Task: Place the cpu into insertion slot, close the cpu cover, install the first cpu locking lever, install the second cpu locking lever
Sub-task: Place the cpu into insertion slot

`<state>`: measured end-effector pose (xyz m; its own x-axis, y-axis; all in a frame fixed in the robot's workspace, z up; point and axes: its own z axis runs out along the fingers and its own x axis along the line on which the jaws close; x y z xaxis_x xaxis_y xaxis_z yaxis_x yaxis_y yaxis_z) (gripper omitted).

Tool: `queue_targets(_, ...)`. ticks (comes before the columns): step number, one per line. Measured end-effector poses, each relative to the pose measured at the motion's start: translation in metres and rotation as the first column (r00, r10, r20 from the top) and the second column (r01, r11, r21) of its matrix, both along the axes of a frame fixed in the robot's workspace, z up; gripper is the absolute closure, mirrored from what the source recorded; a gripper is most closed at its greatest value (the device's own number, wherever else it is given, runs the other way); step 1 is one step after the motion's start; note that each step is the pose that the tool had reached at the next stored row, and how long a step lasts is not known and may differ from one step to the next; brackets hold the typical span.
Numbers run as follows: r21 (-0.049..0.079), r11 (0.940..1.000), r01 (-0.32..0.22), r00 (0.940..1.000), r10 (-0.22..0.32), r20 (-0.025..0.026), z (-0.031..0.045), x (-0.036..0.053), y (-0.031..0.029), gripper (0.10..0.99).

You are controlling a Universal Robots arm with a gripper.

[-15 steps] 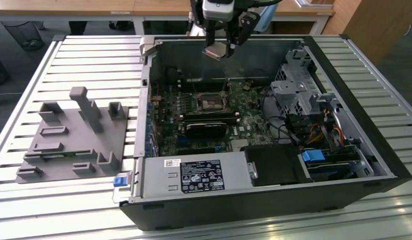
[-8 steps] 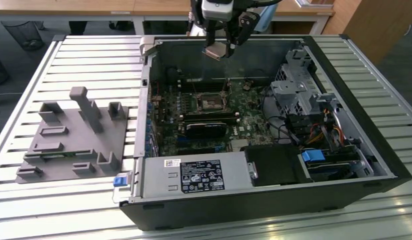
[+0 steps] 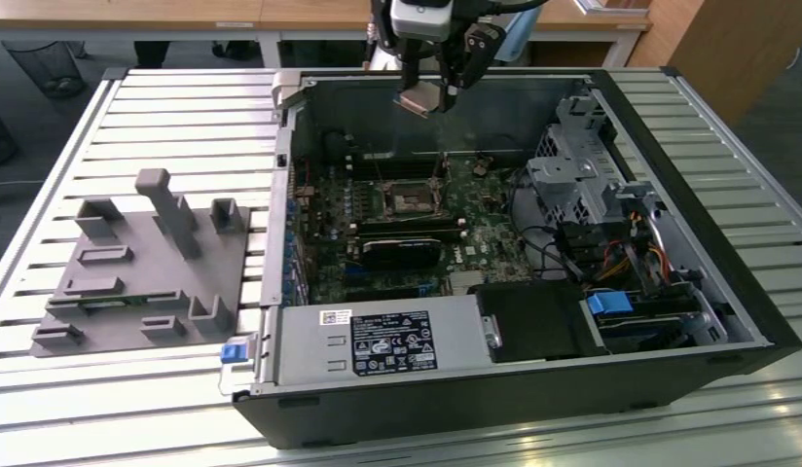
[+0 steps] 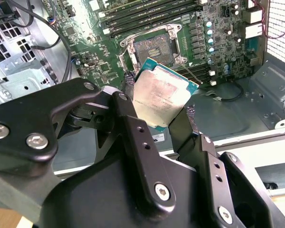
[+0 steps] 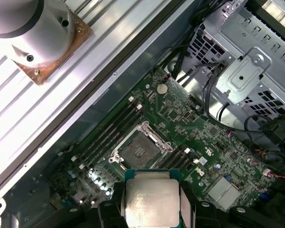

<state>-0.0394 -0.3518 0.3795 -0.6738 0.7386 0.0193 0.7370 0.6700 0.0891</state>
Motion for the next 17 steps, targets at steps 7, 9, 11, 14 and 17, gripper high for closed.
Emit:
queue_targets(7, 0.0, 0.9999, 0.014, 0.9999, -0.014, 0.0, 0.0, 0.0, 0.0, 0.545)
queue_targets(9, 0.0, 0.9998, 0.018, 0.9998, -0.018, 0.0, 0.0, 0.0, 0.0, 0.545)
queue_targets(11, 0.0, 0.9998, 0.022, 0.9998, -0.022, 0.0, 0.0, 0.0, 0.0, 0.545)
queue_targets(14, 0.0, 0.9996, 0.028, 0.9996, -0.028, 0.0, 0.0, 0.0, 0.0, 0.545)
queue_targets(17, 0.0, 0.9995, 0.033, 0.9995, -0.033, 0.0, 0.0, 0.0, 0.0, 0.545)
